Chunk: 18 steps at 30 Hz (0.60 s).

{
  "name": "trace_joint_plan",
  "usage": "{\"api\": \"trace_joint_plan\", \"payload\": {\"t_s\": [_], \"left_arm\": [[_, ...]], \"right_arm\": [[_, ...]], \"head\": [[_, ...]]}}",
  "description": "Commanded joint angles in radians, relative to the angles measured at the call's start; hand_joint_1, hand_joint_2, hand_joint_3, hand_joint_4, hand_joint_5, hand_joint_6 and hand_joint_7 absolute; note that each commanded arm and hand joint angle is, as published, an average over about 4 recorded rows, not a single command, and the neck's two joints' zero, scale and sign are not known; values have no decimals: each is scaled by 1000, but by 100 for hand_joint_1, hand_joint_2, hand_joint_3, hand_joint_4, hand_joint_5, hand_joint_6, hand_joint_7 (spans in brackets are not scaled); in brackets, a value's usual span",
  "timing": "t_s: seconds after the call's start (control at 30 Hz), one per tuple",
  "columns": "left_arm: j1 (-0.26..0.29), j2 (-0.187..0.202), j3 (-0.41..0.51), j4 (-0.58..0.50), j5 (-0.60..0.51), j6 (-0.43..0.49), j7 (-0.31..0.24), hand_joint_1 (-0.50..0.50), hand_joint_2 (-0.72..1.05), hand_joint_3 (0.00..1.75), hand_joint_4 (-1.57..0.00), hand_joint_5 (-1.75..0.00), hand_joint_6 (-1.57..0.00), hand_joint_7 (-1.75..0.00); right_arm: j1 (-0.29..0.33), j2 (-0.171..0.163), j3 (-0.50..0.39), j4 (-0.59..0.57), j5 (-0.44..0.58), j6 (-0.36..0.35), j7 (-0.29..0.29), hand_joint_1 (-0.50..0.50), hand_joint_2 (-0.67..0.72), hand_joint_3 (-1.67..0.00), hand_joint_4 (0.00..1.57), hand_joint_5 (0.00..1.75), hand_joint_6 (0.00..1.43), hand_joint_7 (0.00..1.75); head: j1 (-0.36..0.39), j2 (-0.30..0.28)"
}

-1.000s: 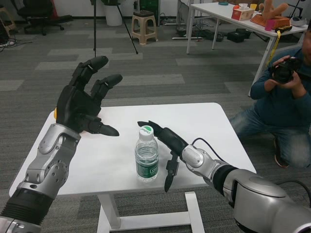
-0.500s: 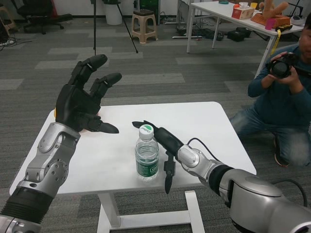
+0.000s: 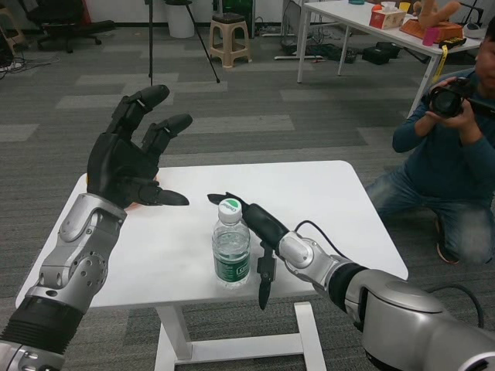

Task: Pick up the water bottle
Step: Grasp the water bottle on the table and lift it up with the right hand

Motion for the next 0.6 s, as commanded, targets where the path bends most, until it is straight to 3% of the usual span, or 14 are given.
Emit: {"api": "trace_joint_plan", "payload": {"t_s": [0.03,0.17,0.33,0.47,0.6], "left_arm": [[-1,12,4,4,-3,4,-2,-48,7,7,0,-103,0,-98],[-1,12,4,4,-4,4,-2,-48,5,0,0,-103,0,-98],[-1,12,5,4,-5,4,-2,-48,1,2,0,-103,0,-98],[0,12,6,4,-5,4,-2,-48,7,0,0,-103,0,-98],[3,12,6,4,-5,4,-2,-48,-2,4,0,-103,0,-98]], "right_arm": [[5,-5,0,7,3,6,-9,-40,55,-8,0,0,0,21],[5,-6,-1,9,3,5,-17,-38,53,-8,6,0,0,23],[5,-6,-3,12,3,2,-38,-38,50,-8,31,0,0,28],[6,-6,-3,12,3,0,-43,-38,42,-8,50,10,0,28],[7,-6,-3,12,3,0,-43,-42,38,-8,53,29,0,28]], "head": [[1,-3],[4,-6],[8,-9],[14,-10],[13,-8]]}}
